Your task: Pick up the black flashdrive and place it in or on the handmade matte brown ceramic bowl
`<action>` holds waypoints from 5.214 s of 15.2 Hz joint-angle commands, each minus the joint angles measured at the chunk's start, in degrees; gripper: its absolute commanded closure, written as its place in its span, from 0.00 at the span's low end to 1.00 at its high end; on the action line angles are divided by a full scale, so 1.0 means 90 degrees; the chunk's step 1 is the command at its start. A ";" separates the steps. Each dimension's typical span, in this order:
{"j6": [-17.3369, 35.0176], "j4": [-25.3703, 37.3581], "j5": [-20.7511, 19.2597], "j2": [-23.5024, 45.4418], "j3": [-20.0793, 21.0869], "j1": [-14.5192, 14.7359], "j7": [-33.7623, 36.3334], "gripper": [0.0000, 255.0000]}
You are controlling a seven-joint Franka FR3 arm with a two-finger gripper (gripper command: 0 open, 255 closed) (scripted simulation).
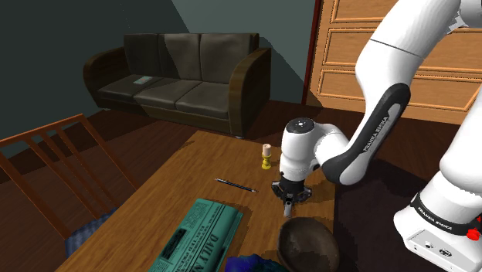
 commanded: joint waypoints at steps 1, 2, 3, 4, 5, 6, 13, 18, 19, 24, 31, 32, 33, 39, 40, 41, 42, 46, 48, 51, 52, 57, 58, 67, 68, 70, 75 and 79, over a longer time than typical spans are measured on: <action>-0.0198 -0.0044 -0.0014 0.0036 -0.0016 0.0012 0.0010 1.00; -0.0185 -0.0085 0.0035 -0.0006 0.0033 0.0001 0.0008 1.00; -0.0221 -0.0088 0.0159 -0.0063 0.0131 -0.0062 -0.0076 1.00; -0.0226 -0.0084 0.0162 -0.0063 0.0135 -0.0054 -0.0066 1.00; -0.0219 -0.0077 0.0122 -0.0042 0.0105 -0.0030 -0.0035 1.00; -0.0222 -0.0063 0.0096 -0.0025 0.0086 -0.0012 -0.0013 1.00; -0.0571 -0.0189 0.1738 -0.0860 0.1137 -0.0780 -0.1249 1.00; -0.1042 -0.0198 0.3486 -0.1804 0.1530 -0.0853 -0.2504 1.00; -0.1160 -0.0186 0.3757 -0.1979 0.1489 -0.0770 -0.2700 1.00; -0.1783 -0.0093 0.4640 -0.2712 0.1151 -0.0339 -0.3351 1.00; -0.2533 0.0001 0.5265 -0.3488 0.0814 0.0179 -0.3642 1.00; -0.2577 -0.0045 0.5408 -0.3602 0.0869 0.0340 -0.3548 1.00; -0.2622 -0.0083 0.5543 -0.3709 0.0929 0.0498 -0.3445 1.00; -0.2888 -0.0140 0.6197 -0.4184 0.1375 0.1350 -0.2674 1.00; -0.2929 -0.0122 0.6282 -0.4236 0.1468 0.1468 -0.2526 1.00; -0.2967 -0.0095 0.6359 -0.4279 0.1564 0.1578 -0.2373 1.00; -0.3004 -0.0060 0.6428 -0.4315 0.1665 0.1681 -0.2214 1.00; -0.2486 -0.0172 0.6325 -0.3906 0.2053 0.1401 -0.2101 1.00; -0.2215 -0.0221 0.6232 -0.3678 0.2281 0.1213 -0.2018 1.00; -0.1790 -0.0288 0.6007 -0.3297 0.2689 0.0841 -0.1839 1.00; -0.1643 -0.0310 0.5900 -0.3157 0.2849 0.0684 -0.1757 1.00; -0.1006 -0.0394 0.5148 -0.2480 0.3810 -0.0341 -0.1210 1.00; -0.1006 -0.0394 0.5149 -0.2480 0.3812 -0.0343 -0.1211 1.00; -0.1008 -0.0394 0.5152 -0.2482 0.3810 -0.0341 -0.1212 0.00; -0.1008 -0.0394 0.5152 -0.2482 0.3810 -0.0341 -0.1212 0.00; -0.1008 -0.0394 0.5152 -0.2482 0.3810 -0.0341 -0.1212 0.00; -0.2372 -0.0158 0.6221 -0.3767 0.2129 0.1323 -0.2023 0.00; -0.2372 -0.0158 0.6220 -0.3767 0.2129 0.1323 -0.2023 0.00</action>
